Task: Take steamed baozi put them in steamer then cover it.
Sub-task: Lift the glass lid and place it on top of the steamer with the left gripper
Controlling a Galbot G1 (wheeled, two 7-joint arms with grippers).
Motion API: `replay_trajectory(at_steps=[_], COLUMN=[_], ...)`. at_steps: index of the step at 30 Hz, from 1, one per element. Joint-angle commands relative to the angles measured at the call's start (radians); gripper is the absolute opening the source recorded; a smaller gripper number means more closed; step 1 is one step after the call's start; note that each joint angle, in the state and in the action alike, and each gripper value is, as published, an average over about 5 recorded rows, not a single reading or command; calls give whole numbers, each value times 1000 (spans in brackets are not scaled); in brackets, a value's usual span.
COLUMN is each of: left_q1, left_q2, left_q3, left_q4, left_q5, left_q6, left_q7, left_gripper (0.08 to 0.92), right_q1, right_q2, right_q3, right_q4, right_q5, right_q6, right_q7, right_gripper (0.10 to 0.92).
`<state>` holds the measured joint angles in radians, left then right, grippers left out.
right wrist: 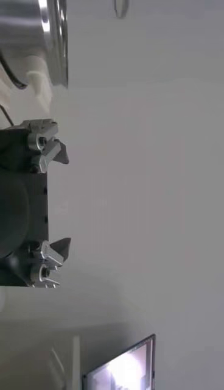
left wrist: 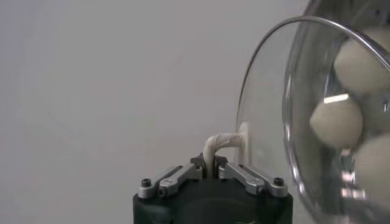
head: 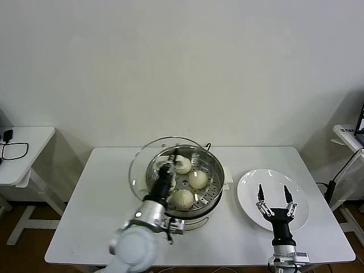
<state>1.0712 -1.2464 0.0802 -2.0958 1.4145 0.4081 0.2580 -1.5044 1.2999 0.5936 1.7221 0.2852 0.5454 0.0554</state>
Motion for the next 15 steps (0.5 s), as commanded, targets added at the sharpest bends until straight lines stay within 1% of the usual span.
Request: replay_trajectory(at_steps=[1, 15], left_q1=[-116, -123], left_q2=[-81, -126], left_q3=[199, 154], left_q4=[108, 205], left_q5=[115, 131], left_q6=[102, 108], left_q7=[56, 33], left_gripper=[195, 195], right_q1=[-2, 2], right_q2=[4, 11], right_q3=[6, 2], right_q4=[-4, -9], right_q5=[-4, -14], right_q6=[4, 4], right_q7=[1, 1], right_gripper=[823, 823])
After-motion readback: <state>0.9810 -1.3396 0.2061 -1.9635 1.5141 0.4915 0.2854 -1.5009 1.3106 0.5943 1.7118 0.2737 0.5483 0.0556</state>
